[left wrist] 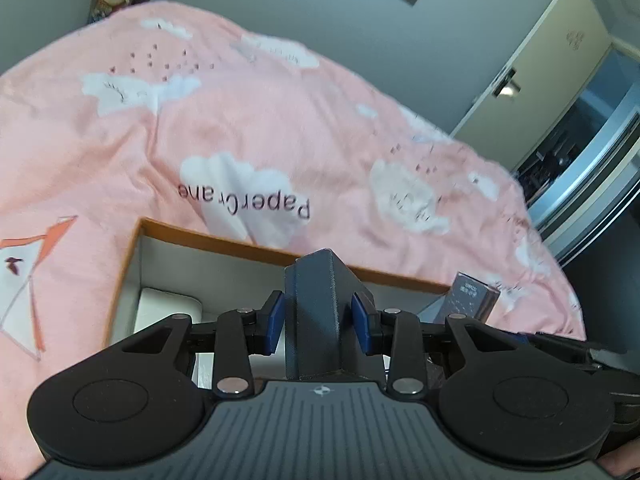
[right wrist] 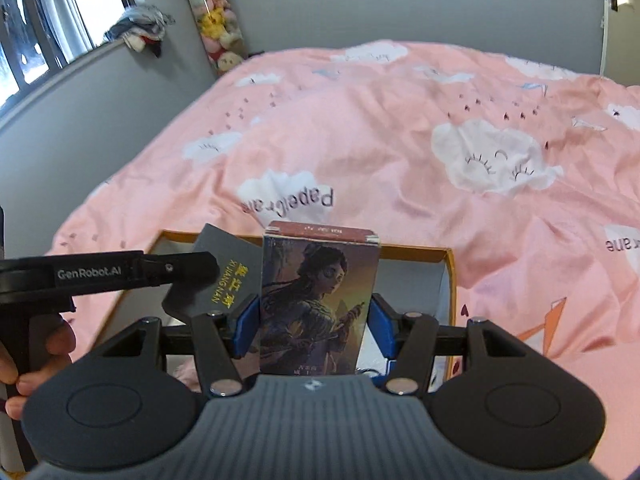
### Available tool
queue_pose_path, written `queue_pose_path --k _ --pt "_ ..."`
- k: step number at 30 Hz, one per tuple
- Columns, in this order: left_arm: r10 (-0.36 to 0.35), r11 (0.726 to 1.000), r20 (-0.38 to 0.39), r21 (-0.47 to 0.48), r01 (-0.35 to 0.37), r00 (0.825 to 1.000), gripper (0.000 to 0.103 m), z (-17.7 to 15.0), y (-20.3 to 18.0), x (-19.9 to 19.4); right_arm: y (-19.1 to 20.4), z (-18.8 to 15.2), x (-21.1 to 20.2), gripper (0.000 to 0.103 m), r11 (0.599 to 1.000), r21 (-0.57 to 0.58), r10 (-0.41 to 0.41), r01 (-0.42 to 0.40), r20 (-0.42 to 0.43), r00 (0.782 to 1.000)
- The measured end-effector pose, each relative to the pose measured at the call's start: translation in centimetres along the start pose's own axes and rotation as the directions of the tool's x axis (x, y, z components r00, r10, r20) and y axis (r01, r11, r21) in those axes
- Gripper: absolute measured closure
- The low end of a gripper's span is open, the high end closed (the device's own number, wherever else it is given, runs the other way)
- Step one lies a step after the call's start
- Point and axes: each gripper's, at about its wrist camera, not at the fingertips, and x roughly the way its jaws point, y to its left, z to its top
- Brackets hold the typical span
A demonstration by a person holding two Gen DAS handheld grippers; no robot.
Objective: Organize objects
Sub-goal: 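Lower the black book into the box with the left tool while the right tool lowers the deck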
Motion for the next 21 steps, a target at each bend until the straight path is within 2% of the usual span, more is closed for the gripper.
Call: queue_pose_path --k 5,13,17,21 --pt "0.024 1.000 -0.041 0.010 -0.024 0.999 0.062 -0.4 1.1 2.6 -1.0 0.1 3.5 0.044 1.000 0.010 -0.005 0.006 -0.056 0.998" --pt "0.038 0.999 -0.108 0.030 -0.035 0.993 0.062 -1.0 1.4 5.1 -1.5 -0.7 5.5 0.043 1.000 0.015 -0.004 0.006 -0.102 0.995" --pt "0.081 0.997 -0.144 0.027 -0.078 0.986 0.062 -0.7 1.5 5.6 -1.2 -0.9 5.9 0.043 1.000 0.009 -0.005 0.006 -0.114 0.993" --pt "0.147 0.988 -0.172 0.079 -0.135 0.974 0.062 -0.5 1.2 5.9 -0.9 -0.9 6.3 0.043 1.000 0.000 -0.011 0.011 -0.135 0.991"
